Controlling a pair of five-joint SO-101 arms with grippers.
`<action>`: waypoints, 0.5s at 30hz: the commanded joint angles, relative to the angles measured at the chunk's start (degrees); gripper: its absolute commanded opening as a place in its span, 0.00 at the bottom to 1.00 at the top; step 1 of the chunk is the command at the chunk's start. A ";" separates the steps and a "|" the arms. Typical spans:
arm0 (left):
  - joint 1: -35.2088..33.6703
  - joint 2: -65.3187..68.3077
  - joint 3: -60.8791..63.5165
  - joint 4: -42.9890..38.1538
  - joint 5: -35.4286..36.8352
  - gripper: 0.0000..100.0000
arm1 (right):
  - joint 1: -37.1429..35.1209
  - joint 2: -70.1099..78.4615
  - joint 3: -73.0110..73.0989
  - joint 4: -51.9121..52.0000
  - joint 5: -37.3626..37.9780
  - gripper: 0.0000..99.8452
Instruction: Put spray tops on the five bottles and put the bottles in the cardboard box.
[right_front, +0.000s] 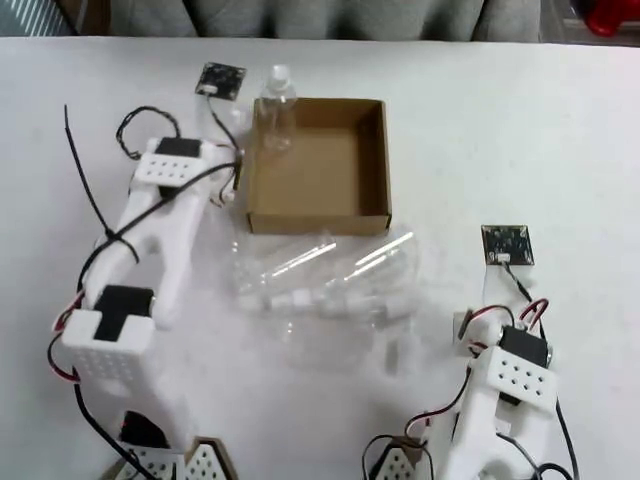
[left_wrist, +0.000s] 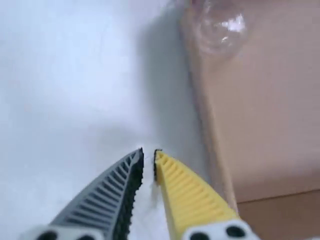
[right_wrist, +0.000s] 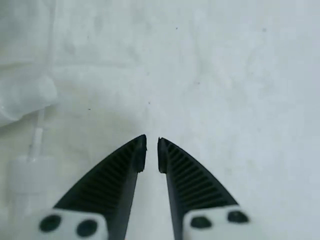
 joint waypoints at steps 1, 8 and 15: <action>-3.91 -1.36 2.90 0.88 -0.70 0.05 | 0.75 -0.75 -0.35 -0.84 0.09 0.02; -11.56 -1.45 6.86 2.90 -8.18 0.05 | 0.75 -0.84 0.09 -0.84 0.09 0.02; -18.24 -1.54 1.49 18.81 -19.78 0.05 | 0.75 -0.84 0.09 -0.84 0.09 0.02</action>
